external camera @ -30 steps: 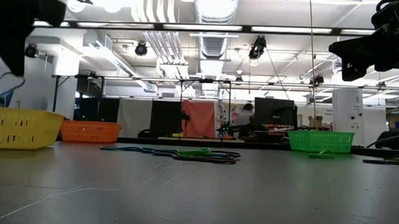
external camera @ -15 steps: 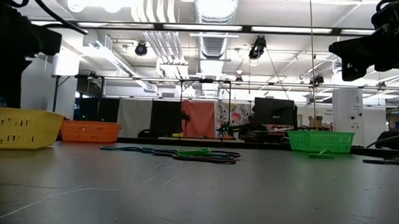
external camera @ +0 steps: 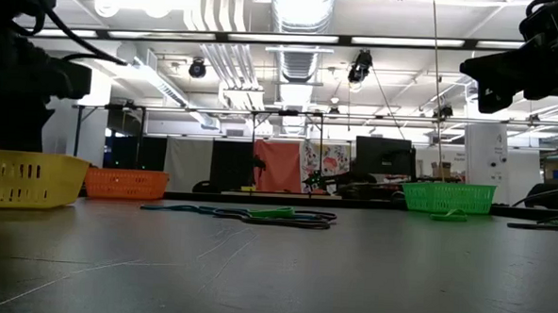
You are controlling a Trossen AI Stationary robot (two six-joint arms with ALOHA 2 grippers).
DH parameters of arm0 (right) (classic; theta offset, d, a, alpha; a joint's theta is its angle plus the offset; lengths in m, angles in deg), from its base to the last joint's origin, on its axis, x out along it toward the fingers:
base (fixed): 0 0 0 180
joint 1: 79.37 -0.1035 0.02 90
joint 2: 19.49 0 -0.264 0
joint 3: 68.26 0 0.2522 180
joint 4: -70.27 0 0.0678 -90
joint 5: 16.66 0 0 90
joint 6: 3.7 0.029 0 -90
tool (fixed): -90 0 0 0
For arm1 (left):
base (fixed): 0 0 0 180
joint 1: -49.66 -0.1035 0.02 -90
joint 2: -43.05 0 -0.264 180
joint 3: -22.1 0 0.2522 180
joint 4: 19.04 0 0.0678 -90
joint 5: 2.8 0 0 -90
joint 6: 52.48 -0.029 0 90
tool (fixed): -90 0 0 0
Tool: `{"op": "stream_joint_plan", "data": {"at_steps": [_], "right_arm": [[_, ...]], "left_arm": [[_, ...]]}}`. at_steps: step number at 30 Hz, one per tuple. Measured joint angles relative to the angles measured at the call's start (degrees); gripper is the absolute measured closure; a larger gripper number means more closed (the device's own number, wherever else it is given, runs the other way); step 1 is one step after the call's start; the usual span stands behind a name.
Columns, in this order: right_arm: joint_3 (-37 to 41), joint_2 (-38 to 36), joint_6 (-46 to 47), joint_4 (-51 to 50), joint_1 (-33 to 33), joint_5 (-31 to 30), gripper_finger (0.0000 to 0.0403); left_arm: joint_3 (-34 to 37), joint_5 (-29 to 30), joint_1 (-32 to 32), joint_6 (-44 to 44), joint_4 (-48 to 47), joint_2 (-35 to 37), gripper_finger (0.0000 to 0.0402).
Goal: Sort rubber bands into baskets
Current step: Put the blue rubber band into the yellow bin
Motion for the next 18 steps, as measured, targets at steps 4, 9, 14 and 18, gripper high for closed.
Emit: {"op": "stream_joint_plan", "data": {"at_steps": [4,9,14,18], "right_arm": [[0.01,-0.01,0.00,0.00,-0.01,-0.01,0.0394],[0.02,-0.02,0.00,0.00,-0.01,-0.01,0.0394],[0.00,-0.02,0.00,0.00,-0.01,-0.01,0.0394],[0.00,-0.02,0.00,0.00,-0.01,-0.01,0.0394]], "left_arm": [[-0.51,0.02,0.03,-0.95,0.00,-3.09,0.0402],[-1.45,0.15,0.03,-2.24,-0.03,-5.93,0.0402],[-2.34,0.15,0.03,-1.83,-0.11,-7.48,0.0402],[-3.56,0.15,0.03,-1.20,-0.89,-8.81,0.0401]]}}
